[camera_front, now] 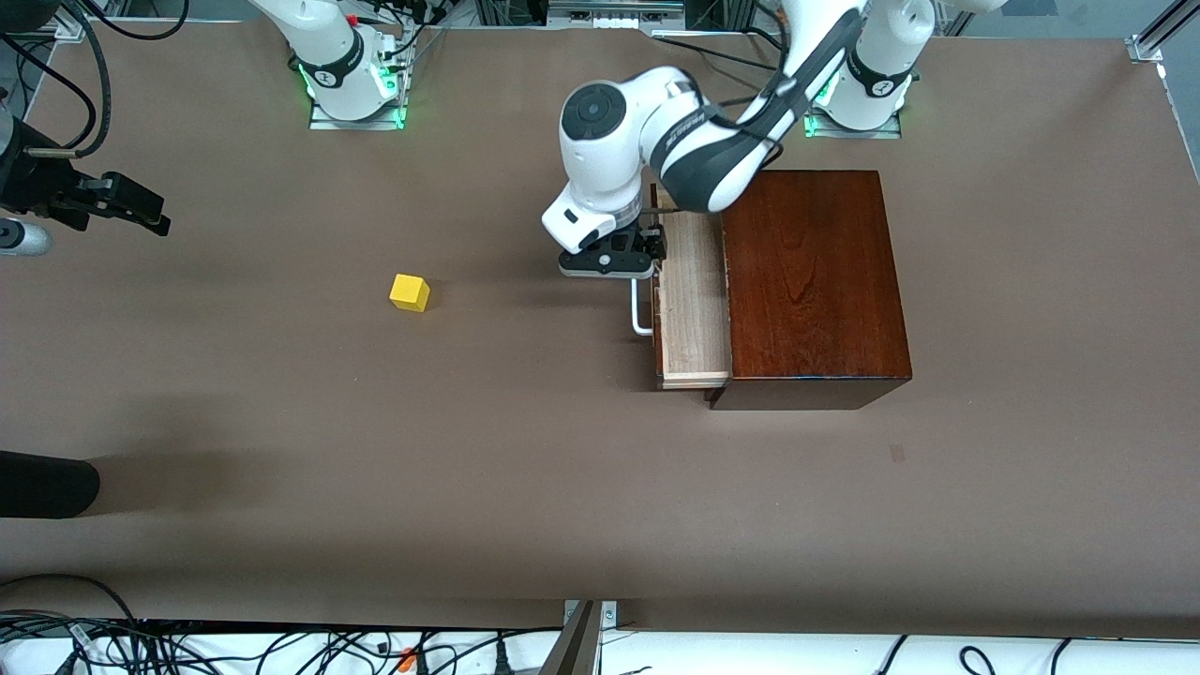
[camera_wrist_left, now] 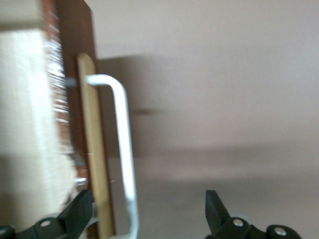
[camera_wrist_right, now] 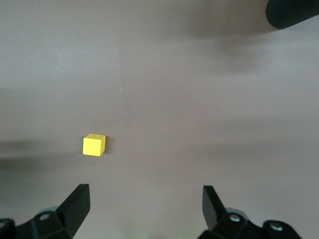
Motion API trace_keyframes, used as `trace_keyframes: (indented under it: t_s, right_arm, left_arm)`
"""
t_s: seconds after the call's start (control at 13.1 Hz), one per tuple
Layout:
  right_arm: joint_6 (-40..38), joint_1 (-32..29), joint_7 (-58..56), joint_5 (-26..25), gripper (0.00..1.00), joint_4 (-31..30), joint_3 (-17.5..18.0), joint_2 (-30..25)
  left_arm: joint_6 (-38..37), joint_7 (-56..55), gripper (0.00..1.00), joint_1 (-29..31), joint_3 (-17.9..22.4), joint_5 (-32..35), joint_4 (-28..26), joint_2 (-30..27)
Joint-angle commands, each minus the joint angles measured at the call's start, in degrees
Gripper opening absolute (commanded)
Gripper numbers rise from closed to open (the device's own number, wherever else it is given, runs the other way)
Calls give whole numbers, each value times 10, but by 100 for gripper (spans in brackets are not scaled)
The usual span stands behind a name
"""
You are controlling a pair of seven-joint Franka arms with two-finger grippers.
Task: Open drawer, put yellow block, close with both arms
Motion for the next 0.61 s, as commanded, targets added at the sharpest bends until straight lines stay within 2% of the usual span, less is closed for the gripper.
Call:
trace_keyframes:
  t_s: [0.0,0.23,0.53]
  right_arm:
    - [4,-3,0,7,100,-1,8,-3]
    - [12,28,22,7,100,-1,22,0]
    - [20,118,125,8,100,-5,23,12]
  left_arm:
    - [-95,32,100,12,2,-12,44,-36]
    - [-202,76,100,57,2,-30,105,-42]
    - [-264,215,100,167,2,-66,110,-95]
